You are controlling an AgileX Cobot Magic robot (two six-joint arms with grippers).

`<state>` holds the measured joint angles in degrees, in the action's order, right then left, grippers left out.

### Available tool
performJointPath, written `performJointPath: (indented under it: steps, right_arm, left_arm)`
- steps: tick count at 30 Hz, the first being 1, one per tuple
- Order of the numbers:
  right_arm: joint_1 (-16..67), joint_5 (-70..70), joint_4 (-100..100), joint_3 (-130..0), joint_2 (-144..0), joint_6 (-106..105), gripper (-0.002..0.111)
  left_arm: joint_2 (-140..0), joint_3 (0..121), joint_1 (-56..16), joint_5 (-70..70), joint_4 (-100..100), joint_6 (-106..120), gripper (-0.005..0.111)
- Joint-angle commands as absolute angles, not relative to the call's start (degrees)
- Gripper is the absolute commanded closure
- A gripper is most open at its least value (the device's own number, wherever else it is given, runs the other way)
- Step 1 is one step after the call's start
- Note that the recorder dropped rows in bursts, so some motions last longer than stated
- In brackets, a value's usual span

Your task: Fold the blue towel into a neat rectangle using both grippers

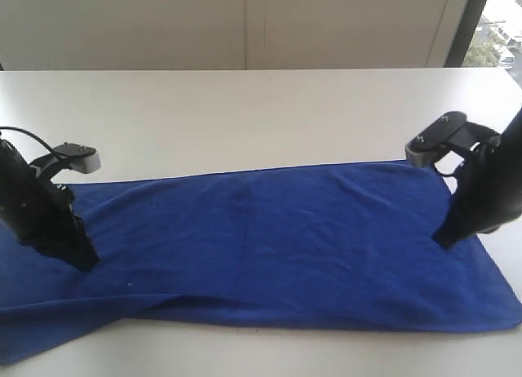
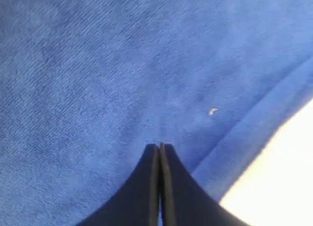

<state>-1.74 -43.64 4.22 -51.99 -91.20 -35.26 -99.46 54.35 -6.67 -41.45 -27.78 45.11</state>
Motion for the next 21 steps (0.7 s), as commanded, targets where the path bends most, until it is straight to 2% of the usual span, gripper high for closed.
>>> performJointPath:
  steps: [1, 9, 16, 21]
  right_arm:
    - [-1.67, -37.19, 13.43, -52.08, -90.36, -34.3, 0.108]
    - [-1.67, -29.87, 14.89, -54.48, -94.77, -31.11, 0.108]
    - [-1.67, -30.89, 14.89, -57.29, -101.16, -30.74, 0.108]
    - [-1.67, -28.08, 14.89, -57.38, -102.89, -30.74, 0.108]
  left_arm:
    - [-92.99, 54.77, -7.01, -49.24, -29.08, 44.79, 0.107]
    - [-83.34, 46.94, -7.01, -49.36, -14.11, 27.28, 0.107]
    - [-83.45, 37.68, -7.01, -42.96, -11.5, 26.88, 0.107]
    - [-83.45, 35.54, -7.01, -41.63, -7.39, 25.55, 0.107]
